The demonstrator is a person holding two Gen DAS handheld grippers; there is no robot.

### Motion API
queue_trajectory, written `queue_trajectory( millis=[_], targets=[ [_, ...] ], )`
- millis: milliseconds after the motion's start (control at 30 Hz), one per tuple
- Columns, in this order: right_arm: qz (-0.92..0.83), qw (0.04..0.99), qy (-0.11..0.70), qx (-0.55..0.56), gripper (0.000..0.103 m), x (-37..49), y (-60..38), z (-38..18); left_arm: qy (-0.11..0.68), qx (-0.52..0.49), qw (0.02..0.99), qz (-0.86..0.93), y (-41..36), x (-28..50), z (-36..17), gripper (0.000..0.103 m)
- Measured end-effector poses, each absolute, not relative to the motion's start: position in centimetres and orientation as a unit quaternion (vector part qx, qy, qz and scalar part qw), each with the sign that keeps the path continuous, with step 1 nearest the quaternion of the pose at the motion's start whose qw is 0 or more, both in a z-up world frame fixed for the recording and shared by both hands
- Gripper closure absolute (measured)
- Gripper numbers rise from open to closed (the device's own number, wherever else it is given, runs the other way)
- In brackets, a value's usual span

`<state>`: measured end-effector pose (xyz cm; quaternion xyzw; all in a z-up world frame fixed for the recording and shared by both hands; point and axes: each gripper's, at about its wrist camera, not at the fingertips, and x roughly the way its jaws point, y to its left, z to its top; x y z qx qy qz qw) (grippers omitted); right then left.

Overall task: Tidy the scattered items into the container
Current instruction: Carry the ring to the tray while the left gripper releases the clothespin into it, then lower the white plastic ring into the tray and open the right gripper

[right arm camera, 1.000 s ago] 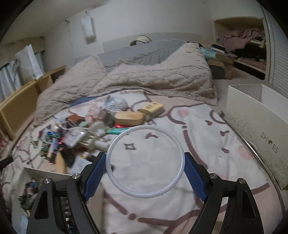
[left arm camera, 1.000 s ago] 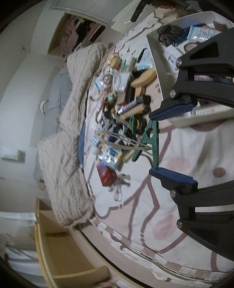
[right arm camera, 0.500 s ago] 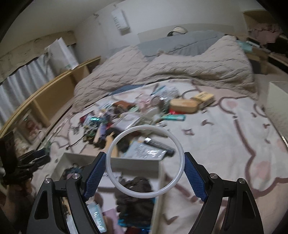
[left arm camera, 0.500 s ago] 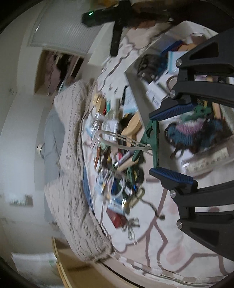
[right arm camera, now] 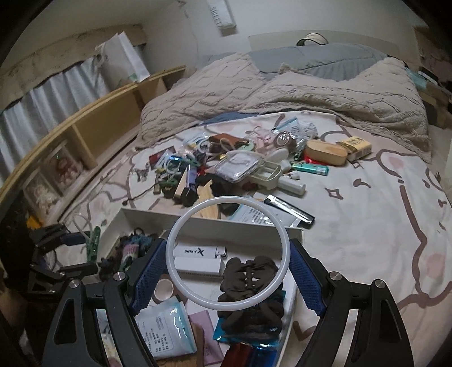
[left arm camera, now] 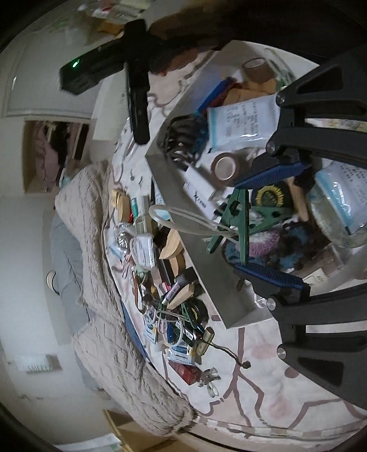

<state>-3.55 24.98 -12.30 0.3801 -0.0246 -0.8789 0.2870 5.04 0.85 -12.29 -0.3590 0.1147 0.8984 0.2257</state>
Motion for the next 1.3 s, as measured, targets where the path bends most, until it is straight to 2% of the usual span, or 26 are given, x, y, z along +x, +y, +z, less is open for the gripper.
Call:
queue_trajectory(
  millis=[433,700,967,1033,1067,1300],
  targets=[
    [-0.863,0.328,0.006,0.384,0.019,-1.9,22.6,-12.2,0.236,-0.412,0.264,0.840,1.9,9.2,-14.1,0.049],
    [-0.840,0.359,0.050,0.403,0.019,-0.3,20.8,-13.0,0.275,-0.448,0.278,0.804,2.7,9.9,-15.1,0.049],
    [-0.822,0.385,0.093,0.408,0.019,1.3,19.7,-13.2,0.280,-0.483,0.276,0.782,2.6,9.8,-16.3,0.048],
    [-0.818,0.389,0.101,0.411,0.019,1.5,19.4,-13.4,0.281,-0.483,0.264,0.786,2.6,9.6,-16.3,0.037],
    [-0.816,0.391,0.104,0.412,0.019,1.5,19.4,-13.5,0.279,-0.482,0.257,0.790,2.5,9.5,-16.3,0.027],
    [-0.803,0.396,0.122,0.428,0.019,1.7,18.8,-14.4,0.235,-0.480,0.246,0.809,1.7,8.8,-15.0,0.025]
  ],
)
